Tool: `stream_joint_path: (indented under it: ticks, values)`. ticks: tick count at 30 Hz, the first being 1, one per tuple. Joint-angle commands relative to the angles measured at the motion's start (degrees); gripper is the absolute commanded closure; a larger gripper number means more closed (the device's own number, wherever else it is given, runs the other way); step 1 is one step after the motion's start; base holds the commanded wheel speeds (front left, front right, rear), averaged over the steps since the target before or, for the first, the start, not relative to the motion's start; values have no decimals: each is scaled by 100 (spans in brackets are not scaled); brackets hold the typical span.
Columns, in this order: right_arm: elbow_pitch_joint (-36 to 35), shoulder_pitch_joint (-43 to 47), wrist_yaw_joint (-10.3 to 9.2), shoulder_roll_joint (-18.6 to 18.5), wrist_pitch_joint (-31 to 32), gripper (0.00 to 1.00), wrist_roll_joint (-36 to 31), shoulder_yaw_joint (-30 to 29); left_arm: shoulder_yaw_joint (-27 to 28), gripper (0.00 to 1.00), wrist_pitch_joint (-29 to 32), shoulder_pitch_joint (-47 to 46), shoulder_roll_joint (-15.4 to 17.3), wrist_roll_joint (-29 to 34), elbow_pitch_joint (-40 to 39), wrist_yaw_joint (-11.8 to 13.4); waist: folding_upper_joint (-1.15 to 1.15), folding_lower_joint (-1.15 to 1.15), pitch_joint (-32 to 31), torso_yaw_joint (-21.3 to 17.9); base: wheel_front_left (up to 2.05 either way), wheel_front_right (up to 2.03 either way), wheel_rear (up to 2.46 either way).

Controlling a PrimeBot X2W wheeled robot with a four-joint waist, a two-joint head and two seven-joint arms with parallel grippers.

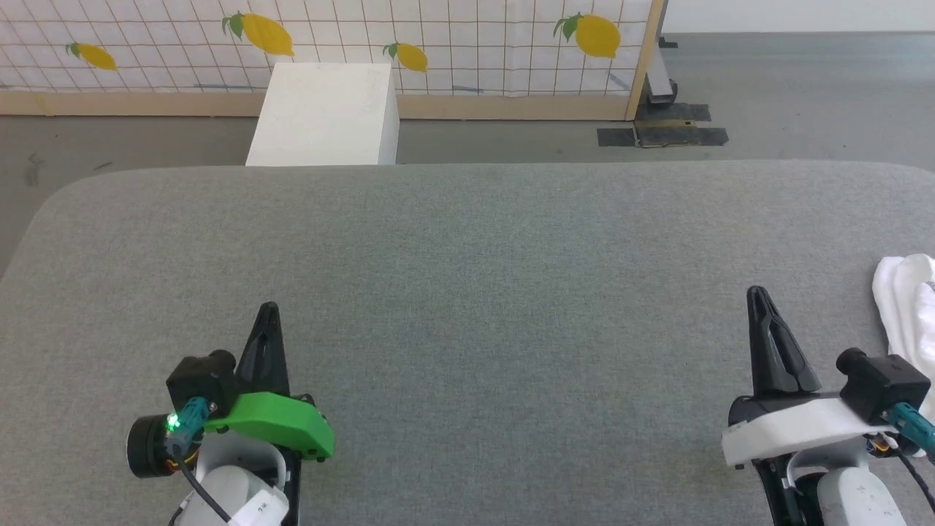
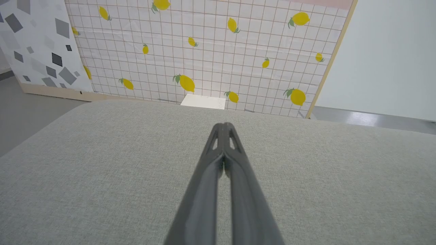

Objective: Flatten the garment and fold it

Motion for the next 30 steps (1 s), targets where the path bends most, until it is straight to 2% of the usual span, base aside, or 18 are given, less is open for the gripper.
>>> stream_joint_path:
  ticks: [1,30]
  values:
    - [-56,69,-1,1,32,100,-79,12,21,100,31,82,-27,84,-49,-36,0,0,-4,0,0,0,0]
    - [-267,172,-3,2,377,100,-449,68,198,100,377,289,-142,497,-398,-154,0,0,-94,-6,0,0,0]
